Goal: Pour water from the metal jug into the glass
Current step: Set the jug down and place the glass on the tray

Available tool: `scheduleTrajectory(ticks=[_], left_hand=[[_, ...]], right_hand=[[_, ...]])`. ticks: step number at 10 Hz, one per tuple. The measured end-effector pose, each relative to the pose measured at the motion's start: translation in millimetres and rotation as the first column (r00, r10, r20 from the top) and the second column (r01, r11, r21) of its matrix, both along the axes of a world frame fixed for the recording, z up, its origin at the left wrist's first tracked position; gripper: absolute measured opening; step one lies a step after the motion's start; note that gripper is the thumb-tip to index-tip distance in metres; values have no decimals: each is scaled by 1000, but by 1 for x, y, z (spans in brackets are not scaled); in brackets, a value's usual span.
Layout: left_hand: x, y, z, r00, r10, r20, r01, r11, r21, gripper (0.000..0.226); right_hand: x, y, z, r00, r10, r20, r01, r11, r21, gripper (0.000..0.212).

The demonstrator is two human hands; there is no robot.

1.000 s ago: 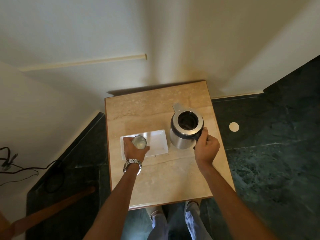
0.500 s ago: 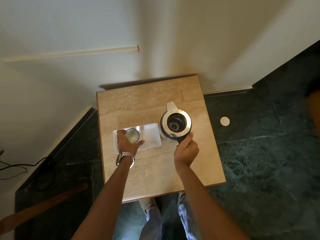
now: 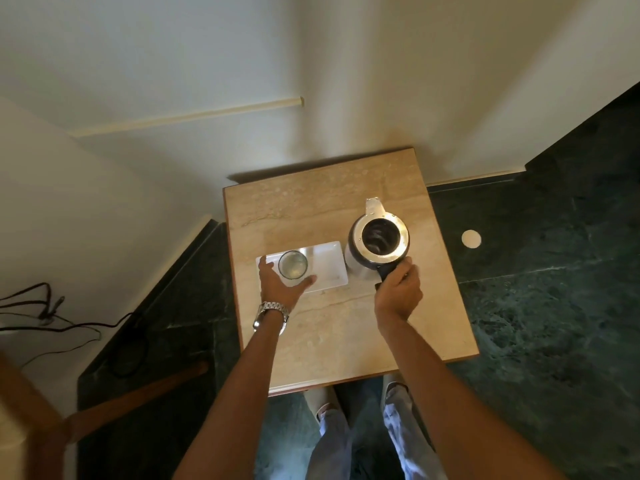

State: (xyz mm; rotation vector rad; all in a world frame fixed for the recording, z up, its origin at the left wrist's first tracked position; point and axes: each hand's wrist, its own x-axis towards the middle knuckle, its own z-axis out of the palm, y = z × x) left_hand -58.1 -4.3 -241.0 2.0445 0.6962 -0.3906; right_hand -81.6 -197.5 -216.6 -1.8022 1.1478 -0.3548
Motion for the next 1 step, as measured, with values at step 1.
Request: scheduleTrajectory(ticks=[1], left_hand=[[-2, 22, 28, 1000, 12, 27, -13, 998, 59, 129]], right_hand=[[9, 5, 25, 997, -48, -63, 40, 991, -127, 35]])
